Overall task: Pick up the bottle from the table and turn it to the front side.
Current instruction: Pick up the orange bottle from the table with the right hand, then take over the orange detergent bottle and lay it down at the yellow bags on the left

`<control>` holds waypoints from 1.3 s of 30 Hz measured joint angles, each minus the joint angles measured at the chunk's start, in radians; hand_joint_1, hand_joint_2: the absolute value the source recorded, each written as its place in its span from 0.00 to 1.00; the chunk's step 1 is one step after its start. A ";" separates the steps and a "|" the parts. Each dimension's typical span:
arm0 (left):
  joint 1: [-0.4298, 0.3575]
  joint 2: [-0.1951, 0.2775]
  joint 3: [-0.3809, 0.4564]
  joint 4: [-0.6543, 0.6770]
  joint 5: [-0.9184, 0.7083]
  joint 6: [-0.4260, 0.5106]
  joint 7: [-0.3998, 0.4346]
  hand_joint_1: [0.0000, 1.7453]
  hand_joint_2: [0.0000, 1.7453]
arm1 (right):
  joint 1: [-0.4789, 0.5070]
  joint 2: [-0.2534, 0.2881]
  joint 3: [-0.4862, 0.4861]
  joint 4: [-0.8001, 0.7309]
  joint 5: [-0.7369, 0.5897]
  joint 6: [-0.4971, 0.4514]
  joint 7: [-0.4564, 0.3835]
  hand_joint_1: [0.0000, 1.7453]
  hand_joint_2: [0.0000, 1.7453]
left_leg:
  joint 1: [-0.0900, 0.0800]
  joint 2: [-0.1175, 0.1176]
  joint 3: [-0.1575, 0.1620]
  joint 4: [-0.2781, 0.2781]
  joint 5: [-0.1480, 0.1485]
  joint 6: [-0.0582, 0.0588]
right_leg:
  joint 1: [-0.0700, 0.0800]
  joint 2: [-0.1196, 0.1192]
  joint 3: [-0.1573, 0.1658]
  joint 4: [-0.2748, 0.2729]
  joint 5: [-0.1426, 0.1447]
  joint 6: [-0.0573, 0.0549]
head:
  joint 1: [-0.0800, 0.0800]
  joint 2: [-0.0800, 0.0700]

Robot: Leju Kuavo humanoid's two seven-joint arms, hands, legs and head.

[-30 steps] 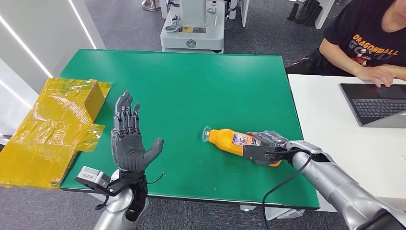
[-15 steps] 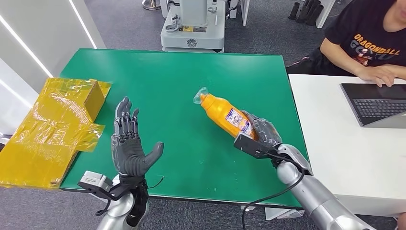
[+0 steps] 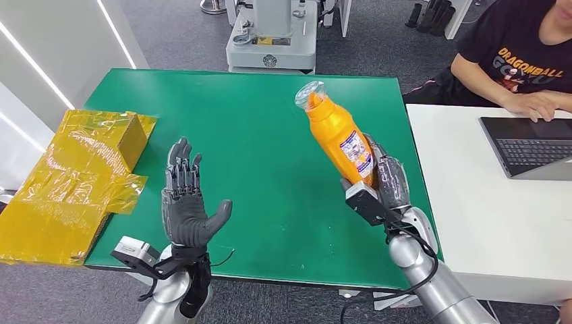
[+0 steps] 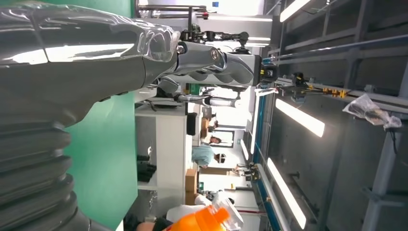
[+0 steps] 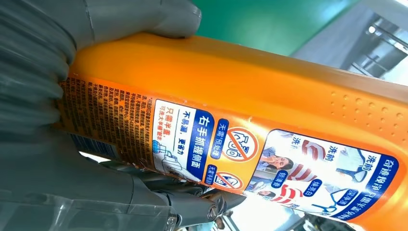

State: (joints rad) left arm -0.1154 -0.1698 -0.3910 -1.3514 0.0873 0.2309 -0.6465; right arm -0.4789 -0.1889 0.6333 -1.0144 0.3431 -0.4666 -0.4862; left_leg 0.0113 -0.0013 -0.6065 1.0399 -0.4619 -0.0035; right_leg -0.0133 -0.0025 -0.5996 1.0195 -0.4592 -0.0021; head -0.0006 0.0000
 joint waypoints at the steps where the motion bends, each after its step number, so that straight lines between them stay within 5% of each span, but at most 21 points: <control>1: -0.002 0.000 0.000 0.003 0.009 -0.013 0.002 0.00 1.00 | 0.004 0.001 -0.002 -0.006 0.001 -0.010 -0.009 1.00 1.00 | 0.000 0.000 0.000 0.000 0.000 0.000 | 0.000 0.000 0.000 0.000 0.000 0.000 | 0.000 0.000; 12: -0.043 0.000 -0.018 0.072 0.119 -0.240 0.038 0.00 1.00 | 0.016 0.031 0.017 -0.036 -0.004 0.036 -0.075 1.00 1.00 | 0.000 0.000 0.000 0.000 0.000 0.000 | 0.000 0.000 0.000 0.000 0.000 0.000 | 0.000 0.000; 21: -0.067 0.000 -0.026 0.118 0.130 -0.260 0.051 0.00 1.00 | 0.003 0.076 0.050 -0.036 0.006 0.091 -0.093 1.00 1.00 | 0.000 0.000 0.000 0.000 0.000 0.000 | 0.000 0.000 0.000 0.000 0.000 0.000 | 0.000 0.000; 39: -0.106 -0.008 -0.026 0.136 0.130 -0.286 0.091 0.00 1.00 | -0.029 0.120 0.107 -0.034 0.029 0.432 -0.128 1.00 1.00 | 0.000 0.000 0.000 0.000 0.000 0.000 | 0.000 0.000 0.000 0.000 0.000 0.000 | 0.000 0.000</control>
State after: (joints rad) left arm -0.2211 -0.1774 -0.4173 -1.2154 0.2169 -0.0549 -0.5554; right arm -0.5076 -0.0690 0.7400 -1.0482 0.3723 -0.0348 -0.6144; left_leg 0.0114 -0.0010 -0.6066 1.0398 -0.4618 -0.0036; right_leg -0.0133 -0.0021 -0.5995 1.0197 -0.4591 -0.0022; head -0.0006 0.0000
